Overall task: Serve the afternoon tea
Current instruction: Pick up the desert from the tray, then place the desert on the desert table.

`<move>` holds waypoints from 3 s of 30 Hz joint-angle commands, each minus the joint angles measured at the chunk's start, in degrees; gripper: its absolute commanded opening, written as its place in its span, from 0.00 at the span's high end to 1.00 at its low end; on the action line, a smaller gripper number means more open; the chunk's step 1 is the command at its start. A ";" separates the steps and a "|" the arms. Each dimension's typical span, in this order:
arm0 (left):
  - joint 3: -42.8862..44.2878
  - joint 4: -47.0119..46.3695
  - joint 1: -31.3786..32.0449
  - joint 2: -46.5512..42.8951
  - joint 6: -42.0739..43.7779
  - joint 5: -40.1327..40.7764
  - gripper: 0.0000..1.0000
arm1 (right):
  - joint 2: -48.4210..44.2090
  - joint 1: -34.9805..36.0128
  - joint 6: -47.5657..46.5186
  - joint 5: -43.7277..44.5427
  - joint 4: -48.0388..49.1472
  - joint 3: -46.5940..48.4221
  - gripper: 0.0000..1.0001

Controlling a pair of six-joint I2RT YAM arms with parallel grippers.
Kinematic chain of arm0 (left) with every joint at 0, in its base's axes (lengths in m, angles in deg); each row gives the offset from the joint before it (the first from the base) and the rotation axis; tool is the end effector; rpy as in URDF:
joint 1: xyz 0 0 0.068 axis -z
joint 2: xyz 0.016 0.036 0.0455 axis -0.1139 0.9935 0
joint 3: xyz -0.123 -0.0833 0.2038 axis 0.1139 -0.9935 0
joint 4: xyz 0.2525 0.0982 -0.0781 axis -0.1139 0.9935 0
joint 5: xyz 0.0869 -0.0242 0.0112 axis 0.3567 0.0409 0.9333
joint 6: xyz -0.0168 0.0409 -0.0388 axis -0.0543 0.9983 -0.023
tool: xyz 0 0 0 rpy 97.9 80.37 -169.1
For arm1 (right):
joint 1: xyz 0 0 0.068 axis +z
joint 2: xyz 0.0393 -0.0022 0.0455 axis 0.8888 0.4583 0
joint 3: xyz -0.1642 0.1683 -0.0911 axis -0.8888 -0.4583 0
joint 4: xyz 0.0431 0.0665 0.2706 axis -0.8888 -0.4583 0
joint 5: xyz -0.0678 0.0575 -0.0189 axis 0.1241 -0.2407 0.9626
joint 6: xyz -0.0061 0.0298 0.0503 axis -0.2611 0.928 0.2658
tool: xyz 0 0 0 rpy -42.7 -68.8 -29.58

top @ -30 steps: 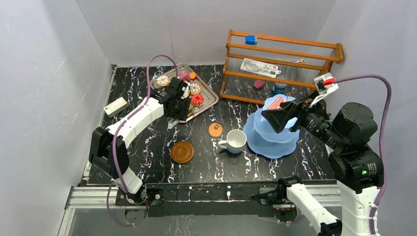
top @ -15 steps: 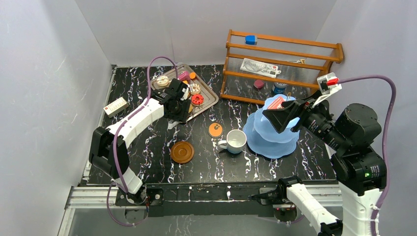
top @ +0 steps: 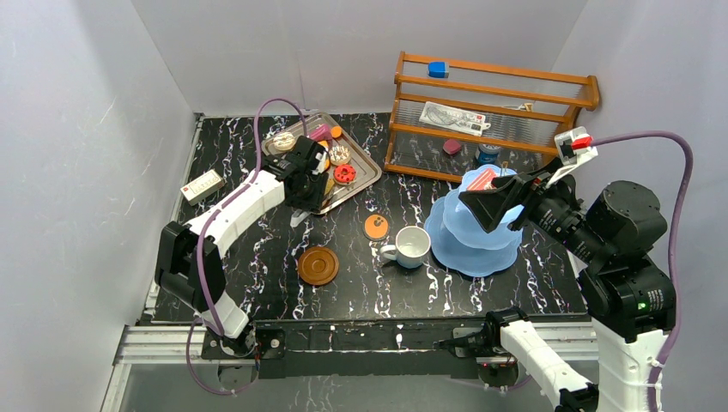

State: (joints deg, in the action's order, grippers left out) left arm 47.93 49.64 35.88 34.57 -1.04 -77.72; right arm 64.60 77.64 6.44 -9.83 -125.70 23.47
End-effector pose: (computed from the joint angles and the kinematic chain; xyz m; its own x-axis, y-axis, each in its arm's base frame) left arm 0.3195 -0.1722 0.2428 -0.8060 0.2075 -0.5544 0.2454 0.9694 0.0061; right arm 0.0958 0.0413 0.5021 -0.2225 0.2404 -0.9448 -0.5437 0.7739 0.3249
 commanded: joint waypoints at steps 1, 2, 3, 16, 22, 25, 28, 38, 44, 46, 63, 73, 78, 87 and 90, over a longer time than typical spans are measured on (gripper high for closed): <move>3.22 1.92 -0.34 -2.74 -0.41 1.61 0.64 | 0.27 0.00 0.78 0.01 1.94 1.06 0.01; 3.64 2.18 -0.34 -3.06 -0.43 1.61 0.64 | 0.22 -0.03 0.90 0.03 2.14 0.80 0.01; 3.97 2.49 -0.34 -3.41 -0.43 1.55 0.64 | 0.18 -0.05 0.98 0.03 2.29 0.61 0.01; 8.21 2.63 -0.34 -9.32 -2.49 -6.83 0.64 | 0.27 -0.06 0.83 1.57 1.67 0.67 0.01; 8.86 -0.73 -0.25 -12.10 -5.47 -16.21 0.65 | 1.14 -0.03 0.57 2.62 1.04 2.29 0.01; 8.65 -2.64 -0.10 -12.56 -7.76 -20.74 0.66 | 1.09 0.02 0.44 3.38 0.64 2.99 0.01; 8.93 -4.74 0.37 -12.60 -9.56 -25.47 0.66 | 0.72 -0.04 0.23 4.79 0.10 3.73 0.01; 8.74 -11.41 7.18 -12.13 -14.47 -30.18 0.67 | 0.83 0.02 0.04 4.19 -0.28 4.80 0.02; 8.65 -15.75 13.60 -13.47 -17.11 -28.90 0.68 | 0.70 -0.02 0.44 4.74 0.66 5.14 0.01; 8.67 -17.19 15.31 -13.64 -18.35 -28.51 0.68 | 0.78 -0.06 0.64 5.00 0.90 5.43 0.01; 11.91 -23.20 32.97 -9.47 -22.65 -17.41 0.69 | 0.79 -0.03 1.25 6.36 1.04 8.00 0.01; 16.41 -26.31 35.22 -2.75 -21.94 -18.53 0.69 | 0.28 0.01 1.39 6.70 1.19 8.25 0.01; 19.42 -27.57 35.43 1.34 -21.35 -19.39 0.69 | -0.39 0.00 1.87 6.54 2.14 7.62 0.01; 22.93 -28.38 35.53 5.76 -20.81 -18.76 0.69 | -0.69 0.02 1.30 6.92 1.92 7.76 0.01; 23.68 -28.63 35.59 6.73 -20.16 -17.76 0.69 | -0.80 0.00 1.06 7.14 1.59 7.74 0.01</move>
State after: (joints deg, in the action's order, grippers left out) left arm 68.15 24.44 71.18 41.73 -22.61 -96.83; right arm 64.38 77.64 7.91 -3.67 -126.90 29.70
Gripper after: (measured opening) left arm 0.358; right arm 0.985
